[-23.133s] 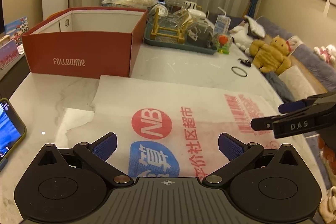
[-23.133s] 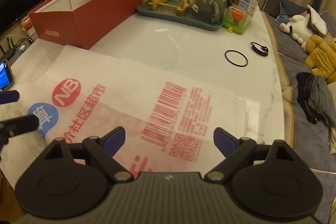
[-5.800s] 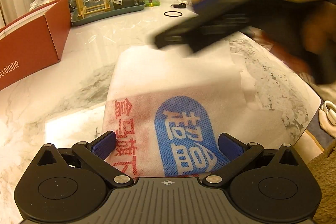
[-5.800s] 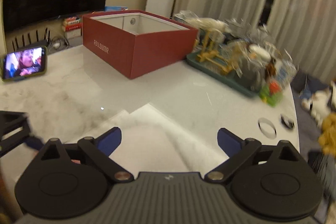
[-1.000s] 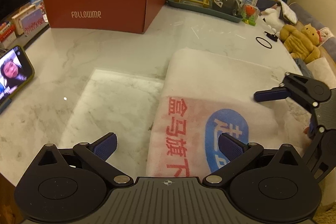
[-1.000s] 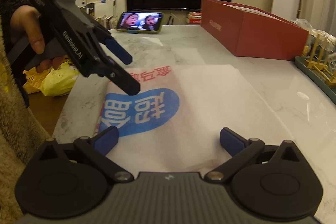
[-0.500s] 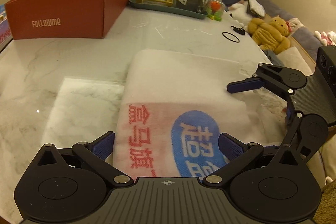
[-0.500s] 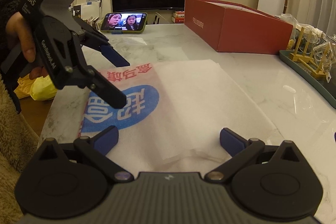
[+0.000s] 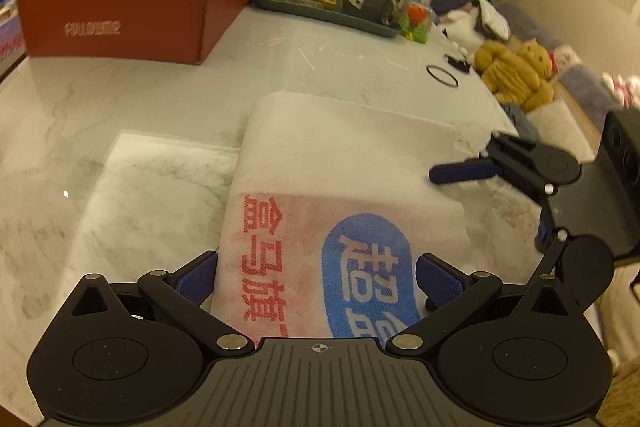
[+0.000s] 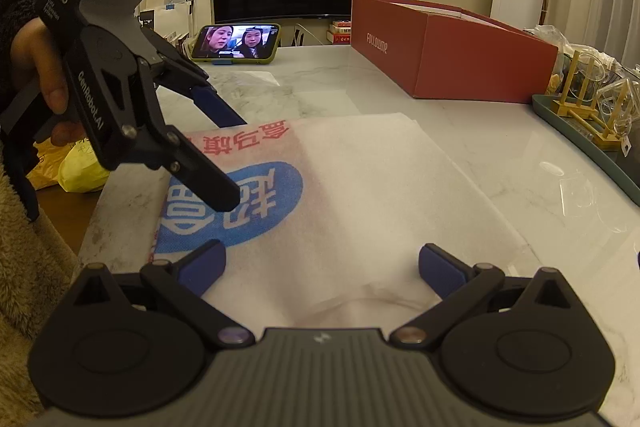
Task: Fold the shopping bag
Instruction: 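Move the open left gripper to the edge of the white bag, then close the left gripper on the bag edge by the red characters, then lift the bag edge with the left gripper and roll it over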
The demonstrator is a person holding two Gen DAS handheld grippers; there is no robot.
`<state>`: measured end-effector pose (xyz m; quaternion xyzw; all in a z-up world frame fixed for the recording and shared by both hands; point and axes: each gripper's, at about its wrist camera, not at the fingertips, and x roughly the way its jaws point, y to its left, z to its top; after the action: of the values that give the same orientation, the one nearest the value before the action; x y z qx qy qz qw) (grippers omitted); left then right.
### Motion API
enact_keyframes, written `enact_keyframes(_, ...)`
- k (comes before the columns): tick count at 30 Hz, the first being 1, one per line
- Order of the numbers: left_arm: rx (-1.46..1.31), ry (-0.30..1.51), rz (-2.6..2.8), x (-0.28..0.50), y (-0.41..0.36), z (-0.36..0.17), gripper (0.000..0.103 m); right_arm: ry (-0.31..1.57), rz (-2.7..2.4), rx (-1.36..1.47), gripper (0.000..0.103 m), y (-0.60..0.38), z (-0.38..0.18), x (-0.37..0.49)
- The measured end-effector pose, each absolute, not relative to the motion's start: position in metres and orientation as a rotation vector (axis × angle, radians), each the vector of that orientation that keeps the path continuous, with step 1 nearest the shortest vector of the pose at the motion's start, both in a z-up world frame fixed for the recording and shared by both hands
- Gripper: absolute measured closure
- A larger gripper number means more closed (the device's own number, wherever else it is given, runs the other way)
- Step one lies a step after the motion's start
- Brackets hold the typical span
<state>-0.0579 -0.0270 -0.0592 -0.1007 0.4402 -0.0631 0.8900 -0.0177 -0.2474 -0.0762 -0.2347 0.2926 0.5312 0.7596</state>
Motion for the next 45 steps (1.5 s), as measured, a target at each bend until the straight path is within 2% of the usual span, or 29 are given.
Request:
enact_keyframes(2, -0.225, 0.908, -0.121, -0.061, -0.024, -0.060, 0.000, 0.637, 1.157, -0.511, 0.000, -0.248, -0.076, -0.018)
enact_keyframes(3, -0.223, 0.906, -0.116, -0.062, -0.023, -0.060, 0.005, 0.637, 1.157, -0.511, 0.000, -0.247, -0.076, -0.018)
enact_keyframes(5, -0.202, 0.898, -0.068, -0.063, -0.023, -0.059, 0.026, 0.637, 1.157, -0.511, 0.000, -0.247, -0.076, -0.018)
enact_keyframes(6, -0.193, 0.895, -0.046, -0.063, -0.023, -0.058, 0.050, 0.637, 1.157, -0.511, 0.000, -0.247, -0.076, -0.018)
enact_keyframes(7, -0.201, 0.901, -0.043, -0.061, -0.019, -0.058, 0.062, 0.637, 1.157, -0.511, 0.000, -0.247, -0.076, -0.018)
enact_keyframes(8, -0.209, 0.905, -0.041, -0.060, -0.015, -0.058, 0.063, 0.637, 1.156, -0.511, 0.000, -0.247, -0.076, -0.018)
enact_keyframes(10, -0.223, 0.906, -0.040, -0.061, -0.009, -0.057, 0.076, 0.637, 1.156, -0.511, 0.000, -0.247, -0.076, -0.018)
enact_keyframes(13, -0.161, 0.881, -0.023, -0.062, -0.012, -0.051, 0.083, 0.637, 1.156, -0.511, 0.000, -0.247, -0.076, -0.018)
enact_keyframes(45, -0.019, 0.783, -0.102, -0.067, -0.042, -0.011, 0.085, 0.637, 1.155, -0.510, 0.000, -0.247, -0.076, -0.019)
